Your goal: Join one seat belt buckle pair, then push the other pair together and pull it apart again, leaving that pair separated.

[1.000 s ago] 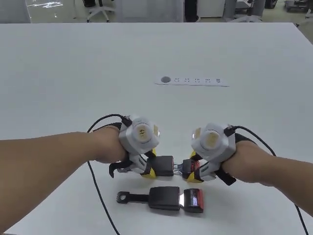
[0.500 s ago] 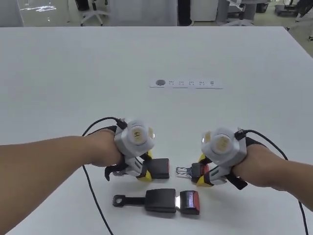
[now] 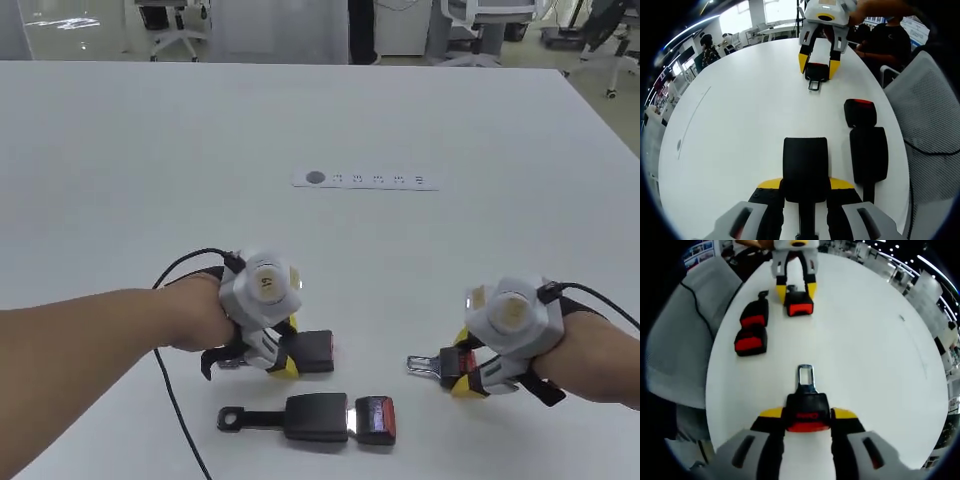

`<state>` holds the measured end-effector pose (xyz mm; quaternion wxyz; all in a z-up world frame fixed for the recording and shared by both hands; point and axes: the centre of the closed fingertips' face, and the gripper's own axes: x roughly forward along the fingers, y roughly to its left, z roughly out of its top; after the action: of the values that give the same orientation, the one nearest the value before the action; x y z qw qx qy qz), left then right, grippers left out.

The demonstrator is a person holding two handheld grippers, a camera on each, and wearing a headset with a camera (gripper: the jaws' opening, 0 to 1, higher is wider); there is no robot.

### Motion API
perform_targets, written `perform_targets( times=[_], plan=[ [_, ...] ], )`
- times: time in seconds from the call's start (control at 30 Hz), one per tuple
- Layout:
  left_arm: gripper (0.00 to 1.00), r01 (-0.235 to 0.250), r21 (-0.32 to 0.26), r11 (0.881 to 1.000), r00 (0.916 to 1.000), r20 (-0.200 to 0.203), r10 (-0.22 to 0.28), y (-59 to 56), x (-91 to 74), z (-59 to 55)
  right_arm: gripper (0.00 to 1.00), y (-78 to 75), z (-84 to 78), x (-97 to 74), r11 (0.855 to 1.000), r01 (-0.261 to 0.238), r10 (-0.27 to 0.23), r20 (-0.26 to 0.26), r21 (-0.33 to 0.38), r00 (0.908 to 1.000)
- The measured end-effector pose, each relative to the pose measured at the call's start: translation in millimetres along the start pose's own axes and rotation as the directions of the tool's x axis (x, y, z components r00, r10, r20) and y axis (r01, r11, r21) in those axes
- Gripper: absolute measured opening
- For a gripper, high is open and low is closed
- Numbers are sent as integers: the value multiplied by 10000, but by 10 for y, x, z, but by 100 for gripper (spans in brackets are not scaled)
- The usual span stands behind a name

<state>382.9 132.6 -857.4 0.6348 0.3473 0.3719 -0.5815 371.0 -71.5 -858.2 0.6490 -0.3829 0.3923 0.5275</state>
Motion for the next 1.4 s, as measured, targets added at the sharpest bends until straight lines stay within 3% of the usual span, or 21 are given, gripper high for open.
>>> perform_targets(
  times=[0.23, 0.37, 0.7, 0.9, 1.0, 1.07, 1.17, 1.23, 1.3, 1.33, 1.4],
  plan=[
    [33, -175, -236, 9996, 9998, 110, 178, 4, -5, -10, 35, -29, -292, -126, 9999, 113, -110, -320, 112, 9994],
    [33, -242, -332, 9992, 9997, 2, 242, 3, -6, -12, 35, -46, -374, -162, 9998, 186, -190, -596, -74, 9980],
    [33, -389, -247, 9989, 9992, 50, 390, -6, -5, -7, 38, -54, -403, -181, 9992, 388, -384, -580, 51, 9976],
    [33, -387, 226, 9990, 9993, 14, 387, -7, -2, 5, 42, -88, -405, -193, 9963, 800, -784, -515, 301, 9956],
    [34, -453, 252, 9987, 9990, 25, 453, -11, -11, 12, 47, -123, -400, -212, 9930, 1181, -1180, -378, 8, 9923],
    [35, -501, 245, 9984, 9987, 15, 501, -7, -20, -7, 50, -129, -415, -226, 9904, 1370, -1364, -306, 198, 9902],
    [39, -656, -314, 9974, 9968, 435, 669, -4, -75, -14, 51, -110, -430, -227, 9868, 1434, -1432, -82, 747, 9897],
    [41, -909, -431, 9949, 9941, 551, 932, 8, -153, -38, 55, -132, -440, -247, 9783, 1779, -1798, 85, 1065, 9837],
    [43, -1230, -415, 9915, 9889, 793, 1260, 7, -248, -30, 59, -119, -412, -277, 9691, 1941, -2024, 408, 1520, 9785],
    [43, -1289, -690, 9893, 9853, 1042, 1356, -14, -295, -20, 62, -106, -380, -298, 9638, 1999, -2143, 665, 1767, 9745],
    [45, -1468, -847, 9855, 9787, 1319, 1572, -54, -371, -31, 64, -46, -358, -334, 9620, 1935, -2130, 861, 1925, 9732]
  ],
)
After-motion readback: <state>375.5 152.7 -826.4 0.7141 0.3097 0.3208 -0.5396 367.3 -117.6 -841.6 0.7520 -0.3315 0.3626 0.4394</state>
